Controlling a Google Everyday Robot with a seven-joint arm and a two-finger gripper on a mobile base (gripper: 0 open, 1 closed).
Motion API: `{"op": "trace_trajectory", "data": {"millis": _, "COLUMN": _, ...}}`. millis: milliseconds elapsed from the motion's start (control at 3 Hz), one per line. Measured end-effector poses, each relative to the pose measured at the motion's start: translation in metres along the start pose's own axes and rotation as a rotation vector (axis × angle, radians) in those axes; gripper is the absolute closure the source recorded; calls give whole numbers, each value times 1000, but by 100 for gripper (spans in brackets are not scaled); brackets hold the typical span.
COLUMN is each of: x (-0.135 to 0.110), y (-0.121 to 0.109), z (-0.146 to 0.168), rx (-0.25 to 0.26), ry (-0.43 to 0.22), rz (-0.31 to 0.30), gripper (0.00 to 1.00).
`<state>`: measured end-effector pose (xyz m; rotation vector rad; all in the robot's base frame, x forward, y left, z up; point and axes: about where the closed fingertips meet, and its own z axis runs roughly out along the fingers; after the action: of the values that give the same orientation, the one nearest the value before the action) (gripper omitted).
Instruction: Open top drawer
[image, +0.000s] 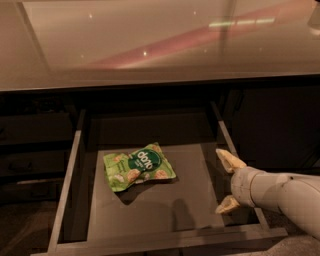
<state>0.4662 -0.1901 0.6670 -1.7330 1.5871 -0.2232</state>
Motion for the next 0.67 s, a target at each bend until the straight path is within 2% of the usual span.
{"op": "trace_trajectory", "data": {"millis": 333, "x": -62, "y": -29, "z": -33, "rx": 61, "ry": -93, "rz": -66, "gripper": 0}}
{"op": "trace_trajectory", "data": {"millis": 667, "x": -97, "y": -46, "z": -59, "rx": 109, "ry": -144, "rz": -111, "gripper": 0}}
